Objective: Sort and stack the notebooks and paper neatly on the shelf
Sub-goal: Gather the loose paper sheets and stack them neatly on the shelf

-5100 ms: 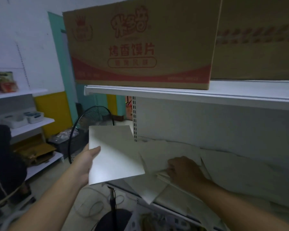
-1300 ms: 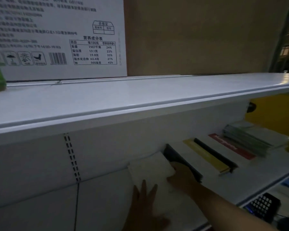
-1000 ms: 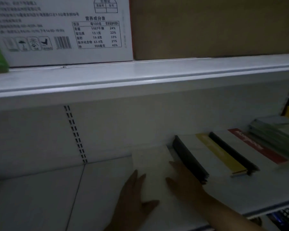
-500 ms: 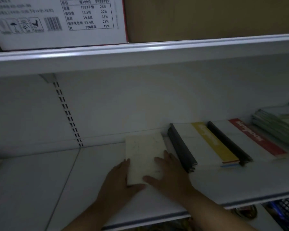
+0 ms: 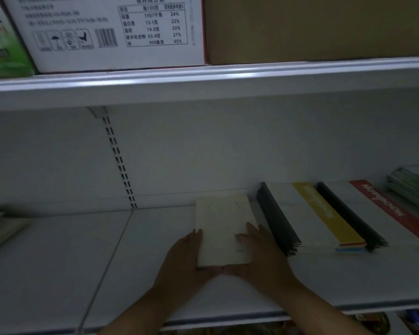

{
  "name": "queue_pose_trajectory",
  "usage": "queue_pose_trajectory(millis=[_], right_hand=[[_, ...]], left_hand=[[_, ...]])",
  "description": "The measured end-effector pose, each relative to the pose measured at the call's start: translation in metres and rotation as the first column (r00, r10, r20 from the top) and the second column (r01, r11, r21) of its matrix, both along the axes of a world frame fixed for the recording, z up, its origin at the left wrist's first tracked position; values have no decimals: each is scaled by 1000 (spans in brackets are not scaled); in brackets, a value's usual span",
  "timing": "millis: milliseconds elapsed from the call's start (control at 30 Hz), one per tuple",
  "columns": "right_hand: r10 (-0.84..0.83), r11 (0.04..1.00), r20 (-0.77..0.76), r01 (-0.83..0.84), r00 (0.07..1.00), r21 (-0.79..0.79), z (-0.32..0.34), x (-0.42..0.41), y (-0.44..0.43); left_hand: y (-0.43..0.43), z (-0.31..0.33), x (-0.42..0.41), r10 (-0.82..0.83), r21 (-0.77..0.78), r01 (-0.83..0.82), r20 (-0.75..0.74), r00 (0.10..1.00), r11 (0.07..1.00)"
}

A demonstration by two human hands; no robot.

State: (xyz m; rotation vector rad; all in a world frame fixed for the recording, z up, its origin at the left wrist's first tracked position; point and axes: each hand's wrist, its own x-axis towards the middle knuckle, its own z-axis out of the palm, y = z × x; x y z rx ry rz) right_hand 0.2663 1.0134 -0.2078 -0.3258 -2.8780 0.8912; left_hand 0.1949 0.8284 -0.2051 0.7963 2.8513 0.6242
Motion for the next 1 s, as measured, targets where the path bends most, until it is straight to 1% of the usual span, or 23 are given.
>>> queue_pose_trajectory(millis=[133, 267, 367, 433, 533, 633, 700, 767, 833, 933, 1000], right_hand=[[27, 999, 2, -27, 1000, 28, 4, 2, -4], [31, 983, 11, -33, 999, 183, 7, 6, -8], [1, 977, 26, -7, 1000, 215, 5, 4, -8], [-11, 967, 43, 0, 999, 253, 8, 6, -10], [-12, 892, 142, -54, 990, 449, 24, 14, -22], [-91, 826, 253, -69, 963, 560, 39, 17, -36], [-122, 789, 320, -104, 940, 606, 52, 20, -50], [-114, 774, 341, -132, 933, 619, 67, 21, -79], [-55, 762, 335, -178, 940, 623, 80, 17, -129], [163, 737, 332, -338, 929, 586, 92, 4, -228], [335, 706, 306, -452, 891, 545, 99, -1, -298]], left_hand=[[-1, -4, 1, -32, 18, 32, -10, 999, 999], [-1, -2, 4, -35, 26, 35, -19, 999, 999], [-2, 2, 4, -46, 16, 46, 36, 998, 999], [-4, 6, 6, -50, -27, 52, 58, 997, 998], [-18, 14, 11, -84, -122, 88, 38, 996, 989], [-64, 32, 17, -156, -250, 159, 31, 987, 955], [-111, 49, 17, -170, -318, 155, -20, 985, 935], [-167, 71, 10, -119, -342, 78, -100, 988, 936], [-233, 92, 1, -17, -371, -52, -181, 983, 927], [-336, 113, 2, 157, -448, -285, -301, 941, 847], [-395, 119, 16, 260, -454, -381, -307, 916, 805]])
